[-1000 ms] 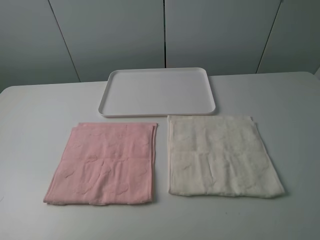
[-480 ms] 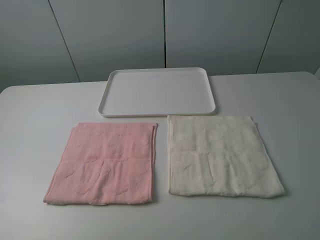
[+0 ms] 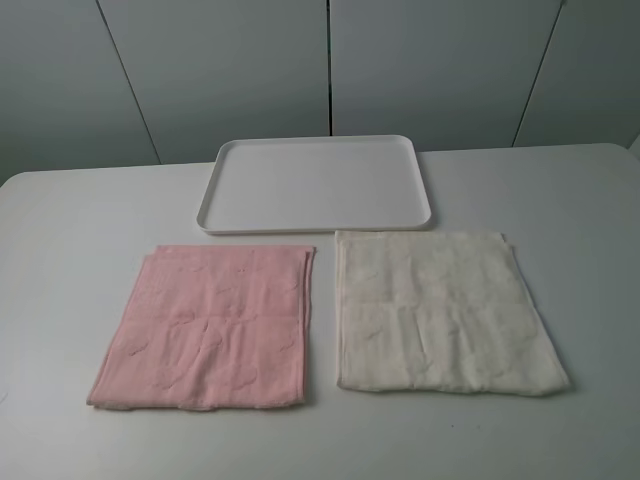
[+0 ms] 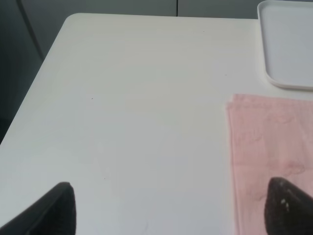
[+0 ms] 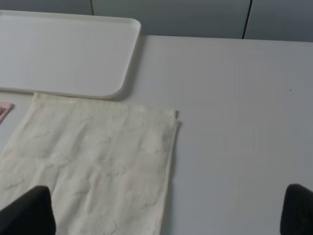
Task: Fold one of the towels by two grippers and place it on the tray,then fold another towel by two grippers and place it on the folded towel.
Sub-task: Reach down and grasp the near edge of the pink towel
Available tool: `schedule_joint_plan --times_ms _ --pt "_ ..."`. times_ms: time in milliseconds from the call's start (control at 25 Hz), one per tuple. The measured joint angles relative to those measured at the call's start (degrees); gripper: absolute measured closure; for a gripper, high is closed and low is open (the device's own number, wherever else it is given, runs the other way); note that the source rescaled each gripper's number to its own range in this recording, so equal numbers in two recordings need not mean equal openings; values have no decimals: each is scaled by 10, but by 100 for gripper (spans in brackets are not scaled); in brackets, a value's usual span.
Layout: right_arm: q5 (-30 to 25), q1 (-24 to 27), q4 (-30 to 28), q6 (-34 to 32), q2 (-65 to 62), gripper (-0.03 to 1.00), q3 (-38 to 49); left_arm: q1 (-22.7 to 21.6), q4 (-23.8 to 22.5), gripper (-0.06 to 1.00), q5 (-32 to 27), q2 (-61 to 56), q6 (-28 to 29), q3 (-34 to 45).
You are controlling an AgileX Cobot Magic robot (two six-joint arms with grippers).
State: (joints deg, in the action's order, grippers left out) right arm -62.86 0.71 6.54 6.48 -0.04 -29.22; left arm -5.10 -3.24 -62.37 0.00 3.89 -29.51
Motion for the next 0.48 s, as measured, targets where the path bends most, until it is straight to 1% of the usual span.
schedule_joint_plan --times_ms 480 --pt "0 0 0 0 0 -3 0 0 0 -5 0 0 0 0"
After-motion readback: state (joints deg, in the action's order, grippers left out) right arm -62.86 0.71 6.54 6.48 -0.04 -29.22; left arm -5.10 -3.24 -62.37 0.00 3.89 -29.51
